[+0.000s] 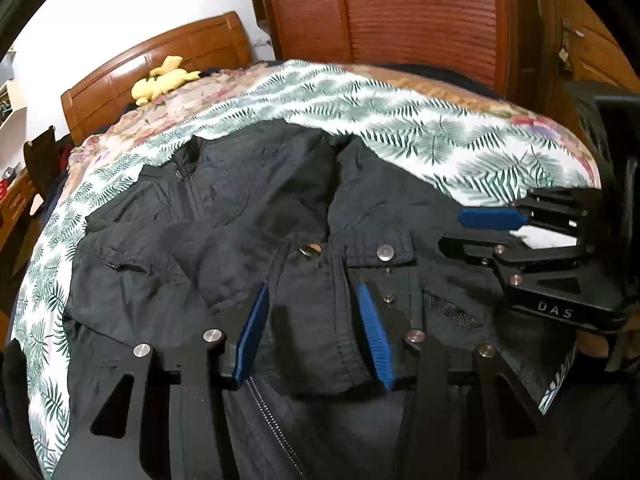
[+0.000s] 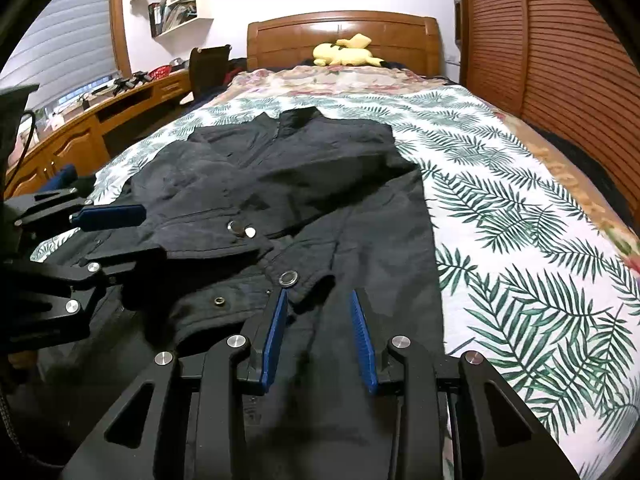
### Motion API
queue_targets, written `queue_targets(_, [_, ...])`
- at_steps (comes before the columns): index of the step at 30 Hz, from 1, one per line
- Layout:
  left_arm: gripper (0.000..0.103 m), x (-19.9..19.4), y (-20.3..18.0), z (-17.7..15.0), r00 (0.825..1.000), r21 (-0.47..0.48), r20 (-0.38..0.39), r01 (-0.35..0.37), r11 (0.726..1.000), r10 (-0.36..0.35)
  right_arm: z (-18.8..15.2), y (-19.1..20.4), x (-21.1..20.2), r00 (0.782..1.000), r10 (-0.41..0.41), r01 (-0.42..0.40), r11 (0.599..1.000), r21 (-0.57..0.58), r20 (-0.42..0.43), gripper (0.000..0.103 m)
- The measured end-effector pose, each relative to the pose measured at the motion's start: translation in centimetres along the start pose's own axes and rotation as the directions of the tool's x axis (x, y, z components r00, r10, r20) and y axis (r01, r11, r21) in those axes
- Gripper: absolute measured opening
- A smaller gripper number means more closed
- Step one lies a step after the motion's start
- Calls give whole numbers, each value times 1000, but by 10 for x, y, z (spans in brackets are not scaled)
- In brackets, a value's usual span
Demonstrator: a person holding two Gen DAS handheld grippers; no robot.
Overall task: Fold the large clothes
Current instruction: 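Grasp the jacket's side edge beside the buttons with the left tool, then fold the held side panel over the jacket front, open the left tool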
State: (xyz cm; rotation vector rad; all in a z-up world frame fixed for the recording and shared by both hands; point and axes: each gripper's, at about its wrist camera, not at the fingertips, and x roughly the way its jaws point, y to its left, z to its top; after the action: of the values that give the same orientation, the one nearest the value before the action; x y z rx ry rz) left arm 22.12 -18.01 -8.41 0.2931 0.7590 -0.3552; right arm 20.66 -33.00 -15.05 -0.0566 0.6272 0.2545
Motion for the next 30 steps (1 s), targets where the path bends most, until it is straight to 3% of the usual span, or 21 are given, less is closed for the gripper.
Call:
queue_targets(6, [48, 9, -2, -3, 999, 15, -44, -2, 1000, 3, 1, 5, -7, 1000, 6, -6, 1000, -18, 21, 34])
queue_targets(8, [48, 8, 0, -6, 999, 27, -39, -32, 999, 33, 3, 4, -8, 999, 28, -28, 1000, -15, 32, 34])
queue_targets(10, [25, 8, 4, -8, 998, 30, -41, -53, 998, 54, 3, 1, -4, 999, 41, -41, 999, -1, 24, 34])
queue_targets(13, [13, 4, 14, -13, 994, 32, -42, -96, 995, 97, 6, -3, 2, 999, 45, -46, 999, 22, 12, 34])
queue_targets(23, [13, -30, 77, -40, 983, -124, -9, -182, 975, 182, 20, 12, 20, 998, 59, -59, 997, 44, 11, 34])
queue_targets(26, [13, -34, 91, -54, 984, -168, -16, -178, 970, 178, 22, 22, 28, 998, 59, -59, 998, 23, 3, 34])
queue_targets(30, [13, -42, 97, -70, 981, -173, -14, -191, 966, 192, 25, 31, 36, 998, 61, -61, 998, 0, -5, 34])
